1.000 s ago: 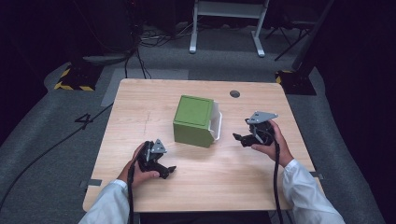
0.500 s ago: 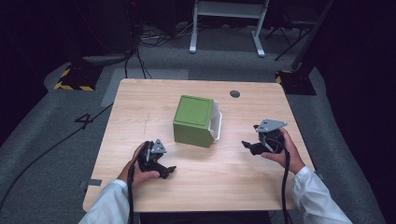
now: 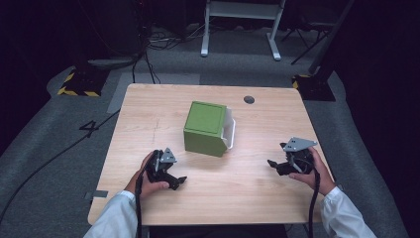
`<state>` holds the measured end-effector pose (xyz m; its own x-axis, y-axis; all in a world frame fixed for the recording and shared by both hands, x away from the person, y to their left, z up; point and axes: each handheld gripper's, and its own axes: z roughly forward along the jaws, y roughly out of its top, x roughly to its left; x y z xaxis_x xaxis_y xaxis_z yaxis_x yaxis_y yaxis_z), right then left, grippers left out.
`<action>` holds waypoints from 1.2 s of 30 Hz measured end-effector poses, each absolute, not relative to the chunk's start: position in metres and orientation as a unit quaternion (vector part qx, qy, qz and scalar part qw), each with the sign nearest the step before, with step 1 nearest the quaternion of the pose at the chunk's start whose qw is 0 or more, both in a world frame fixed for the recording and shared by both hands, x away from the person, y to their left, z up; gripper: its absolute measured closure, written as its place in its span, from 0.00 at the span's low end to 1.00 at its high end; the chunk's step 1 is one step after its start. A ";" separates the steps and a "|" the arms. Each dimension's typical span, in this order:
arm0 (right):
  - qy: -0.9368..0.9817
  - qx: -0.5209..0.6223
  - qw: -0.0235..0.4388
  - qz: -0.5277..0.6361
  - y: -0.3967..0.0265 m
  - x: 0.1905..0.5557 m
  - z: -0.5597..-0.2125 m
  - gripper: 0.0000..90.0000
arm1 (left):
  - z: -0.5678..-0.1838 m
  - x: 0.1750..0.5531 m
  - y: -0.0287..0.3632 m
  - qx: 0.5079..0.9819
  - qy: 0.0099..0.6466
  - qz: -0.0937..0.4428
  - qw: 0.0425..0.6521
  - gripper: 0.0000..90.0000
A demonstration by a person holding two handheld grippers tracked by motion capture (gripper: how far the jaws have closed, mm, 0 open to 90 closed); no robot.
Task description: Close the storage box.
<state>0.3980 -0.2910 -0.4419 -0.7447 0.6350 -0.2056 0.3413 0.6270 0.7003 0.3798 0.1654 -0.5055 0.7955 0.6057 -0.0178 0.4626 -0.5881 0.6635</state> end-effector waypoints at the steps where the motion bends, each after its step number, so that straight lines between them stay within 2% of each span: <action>1: 0.874 0.282 0.222 0.327 -0.294 0.397 -0.444 0.20 | -0.505 0.380 0.165 0.885 0.302 0.106 0.339 0.00; 14: 0.871 0.326 0.204 0.306 -0.325 0.390 -0.476 0.20 | -0.505 0.378 0.166 0.884 0.306 0.104 0.337 0.00; 29: 0.835 0.392 0.166 0.348 -0.374 0.377 -0.500 0.18 | -0.505 0.378 0.166 0.885 0.304 0.105 0.338 0.00; 36: 0.819 0.406 0.180 0.362 -0.390 0.372 -0.504 0.19 | -0.505 0.378 0.166 0.885 0.304 0.105 0.338 0.00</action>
<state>0.3715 -0.3900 -0.5038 -0.6057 0.7957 -0.0005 0.5350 0.4077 0.7400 0.3780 0.1657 -0.5053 0.7927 0.6093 -0.0201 0.4678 -0.5868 0.6609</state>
